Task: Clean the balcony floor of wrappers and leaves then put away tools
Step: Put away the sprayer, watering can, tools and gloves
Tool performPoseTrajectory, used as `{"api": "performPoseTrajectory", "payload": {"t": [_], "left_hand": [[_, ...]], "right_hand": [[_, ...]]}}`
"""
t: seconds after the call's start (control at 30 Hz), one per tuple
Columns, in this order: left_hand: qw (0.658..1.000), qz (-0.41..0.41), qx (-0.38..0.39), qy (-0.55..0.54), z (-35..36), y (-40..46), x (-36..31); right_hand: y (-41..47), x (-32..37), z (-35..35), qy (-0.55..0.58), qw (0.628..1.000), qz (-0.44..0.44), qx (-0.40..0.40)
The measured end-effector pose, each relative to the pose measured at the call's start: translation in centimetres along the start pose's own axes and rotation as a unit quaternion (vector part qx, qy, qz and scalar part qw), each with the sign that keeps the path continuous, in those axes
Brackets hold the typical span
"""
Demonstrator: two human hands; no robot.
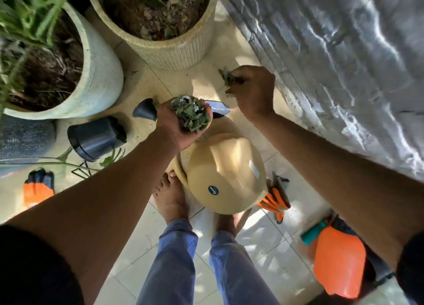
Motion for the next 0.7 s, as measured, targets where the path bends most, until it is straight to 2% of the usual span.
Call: {"api": "performPoseTrajectory", "payload": {"t": [0.07,0.13,0.2,0.33,0.37,0.43,0.47,0.5,0.57,0.6,0.67,0.7], "left_hand": [[1.000,0.009,0.008,-0.003,1.1,-2.5,0.3],[1.000,0.011,0.024,0.009,2.0,-5.0,0.8],[0.998,0.011,0.040,0.044,2.8,-7.2,1.7],[0.993,-0.010,0.061,0.099,3.2,-10.6,4.1],[0.991,-0.008,0.065,0.114,3.1,-11.2,4.8],[0.988,0.005,0.046,0.148,2.5,-12.2,6.3],[0.988,0.010,0.037,0.150,2.0,-12.8,6.9],[0.987,0.013,0.037,0.154,1.5,-13.4,7.4],[0.985,0.021,0.047,0.167,1.5,-15.6,8.4],[0.985,0.026,0.032,0.169,1.4,-16.3,8.8],[0.987,0.029,0.008,0.158,1.0,-17.0,9.1],[0.989,0.032,0.016,0.146,0.8,-17.4,9.0]], "right_hand": [[-3.2,4.3,-2.5,0.180,0.979,0.098,0.001],[-7.1,8.6,-4.6,0.326,0.930,0.166,0.046],[-10.4,11.2,-6.4,0.346,0.922,0.162,0.063],[-16.1,12.7,-7.4,0.174,0.981,0.081,0.030],[-17.3,13.0,-7.4,0.110,0.994,0.024,0.006],[-19.2,13.4,-7.4,-0.039,0.993,-0.107,-0.025],[-19.7,13.0,-7.1,-0.096,0.986,-0.135,-0.021],[-20.2,12.8,-6.9,-0.143,0.980,-0.136,0.002],[-21.6,13.2,-6.7,-0.208,0.972,-0.084,0.071],[-22.0,13.4,-6.8,-0.201,0.974,-0.058,0.087],[-22.6,14.4,-7.5,-0.207,0.970,-0.079,0.097],[-22.7,15.1,-7.9,-0.213,0.965,-0.082,0.129]]}}
Point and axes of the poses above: each hand's wrist, its own y-axis towards the middle knuckle, its own z-axis out of the palm, x = y × z, the point moved 1 cm from there along y, towards the middle knuckle, and after that the axes turned 3 degrees about y, right-handed, at the moved point
